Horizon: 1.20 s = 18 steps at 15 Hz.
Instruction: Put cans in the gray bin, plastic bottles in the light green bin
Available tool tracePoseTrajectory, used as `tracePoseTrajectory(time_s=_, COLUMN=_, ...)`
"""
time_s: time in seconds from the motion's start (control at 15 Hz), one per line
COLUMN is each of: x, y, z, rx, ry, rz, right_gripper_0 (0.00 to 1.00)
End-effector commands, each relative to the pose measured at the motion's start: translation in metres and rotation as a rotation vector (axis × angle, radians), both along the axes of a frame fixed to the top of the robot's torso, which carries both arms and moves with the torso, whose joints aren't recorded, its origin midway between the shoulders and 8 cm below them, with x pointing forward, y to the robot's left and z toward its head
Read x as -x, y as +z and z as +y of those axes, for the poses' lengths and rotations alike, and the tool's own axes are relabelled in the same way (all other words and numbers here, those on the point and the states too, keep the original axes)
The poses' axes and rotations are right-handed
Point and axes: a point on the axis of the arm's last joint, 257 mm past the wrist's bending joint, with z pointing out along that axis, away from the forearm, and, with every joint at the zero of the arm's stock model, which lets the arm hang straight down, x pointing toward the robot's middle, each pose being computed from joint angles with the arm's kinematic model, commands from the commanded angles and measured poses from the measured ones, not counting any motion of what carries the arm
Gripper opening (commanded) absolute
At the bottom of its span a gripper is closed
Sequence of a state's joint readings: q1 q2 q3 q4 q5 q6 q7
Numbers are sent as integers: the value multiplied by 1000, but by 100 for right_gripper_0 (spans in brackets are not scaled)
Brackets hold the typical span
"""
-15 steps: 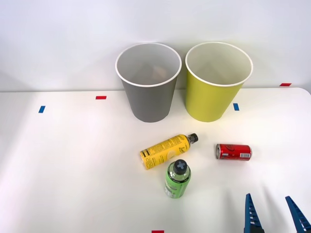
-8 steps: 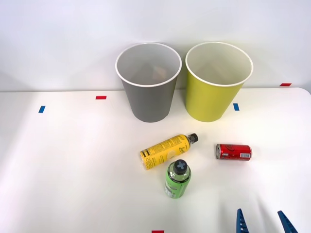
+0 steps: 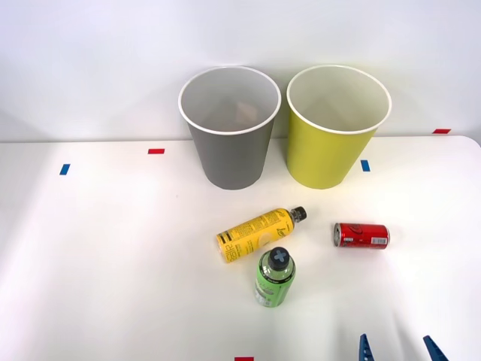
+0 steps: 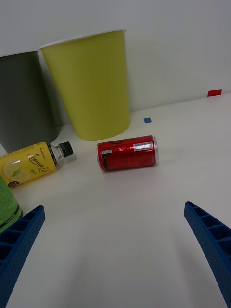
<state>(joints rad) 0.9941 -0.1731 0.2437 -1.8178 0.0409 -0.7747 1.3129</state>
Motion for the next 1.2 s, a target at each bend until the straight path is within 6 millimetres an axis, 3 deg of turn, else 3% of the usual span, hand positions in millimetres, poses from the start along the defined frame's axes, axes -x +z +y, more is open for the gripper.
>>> tracePoseTrajectory(time_s=0.07, x=0, y=0, z=0, rx=0, ry=1, rz=0, right_gripper_0=100)
tracePoseTrajectory(time_s=1.2, x=0, y=0, z=0, rx=0, ry=1, rz=0, right_gripper_0=100)
